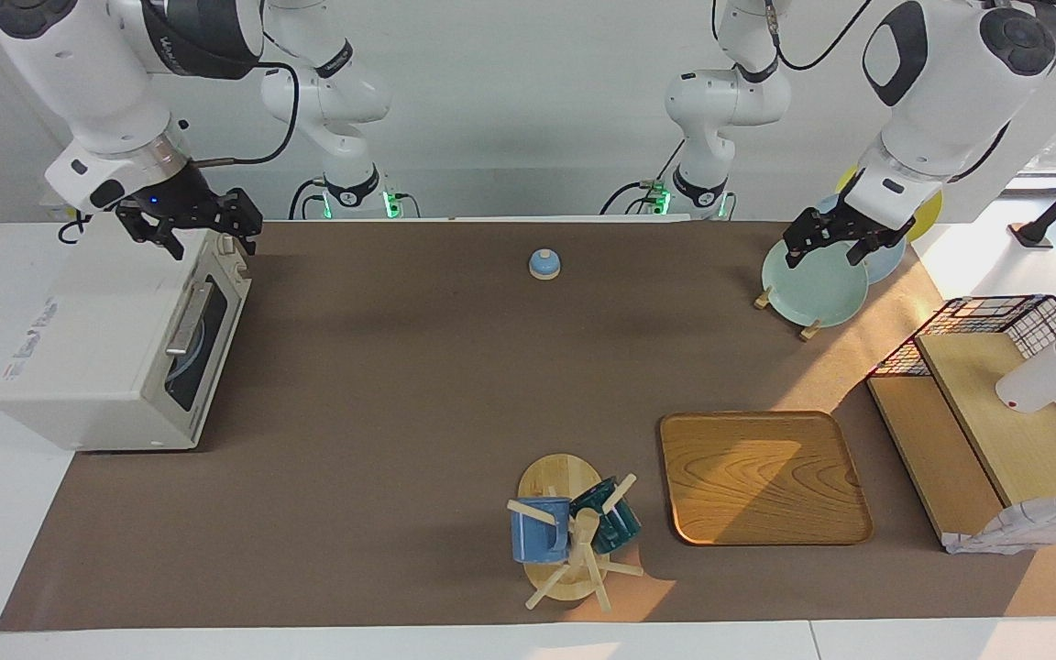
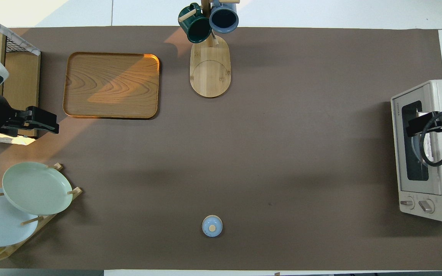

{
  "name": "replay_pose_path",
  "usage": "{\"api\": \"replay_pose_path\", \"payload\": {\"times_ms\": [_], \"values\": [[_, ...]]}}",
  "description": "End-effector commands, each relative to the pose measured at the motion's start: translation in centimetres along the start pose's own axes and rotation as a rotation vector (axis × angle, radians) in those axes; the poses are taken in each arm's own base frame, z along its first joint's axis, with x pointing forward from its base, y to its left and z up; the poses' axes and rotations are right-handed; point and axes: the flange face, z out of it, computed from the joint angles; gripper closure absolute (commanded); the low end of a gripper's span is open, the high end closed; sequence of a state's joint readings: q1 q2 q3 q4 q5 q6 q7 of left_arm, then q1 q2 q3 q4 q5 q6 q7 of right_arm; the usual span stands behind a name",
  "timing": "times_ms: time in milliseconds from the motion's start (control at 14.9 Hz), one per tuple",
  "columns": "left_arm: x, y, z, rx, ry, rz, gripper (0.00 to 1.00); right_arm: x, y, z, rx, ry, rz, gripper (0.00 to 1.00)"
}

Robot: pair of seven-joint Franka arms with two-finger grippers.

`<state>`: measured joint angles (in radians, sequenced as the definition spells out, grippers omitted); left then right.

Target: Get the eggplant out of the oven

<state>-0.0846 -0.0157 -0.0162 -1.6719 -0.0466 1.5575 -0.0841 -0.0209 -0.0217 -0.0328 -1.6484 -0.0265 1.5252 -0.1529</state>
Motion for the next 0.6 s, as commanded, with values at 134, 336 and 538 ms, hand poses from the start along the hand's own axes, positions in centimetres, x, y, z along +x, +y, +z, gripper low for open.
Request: {"api": "replay_pose_path", "payload": {"times_ms": [134,336,538], "values": [[-0.6,-0.4,-0.3,0.018,0.004,-0.012,0.00,-1.2,2.6,3.0,-0.014,0.042,-0.105,1.00],[-0.6,-0.4,-0.2,0.019,0.002,-0.012,0.00,-1.2,4.1,5.8,-0.036,0.085,-0.144,1.00],[-0.6,-0.4,-0.3,0.019,0.005,-0.012,0.00,-0.2,5.1,9.1,-0.137,0.058,-0.132,1.00]]}}
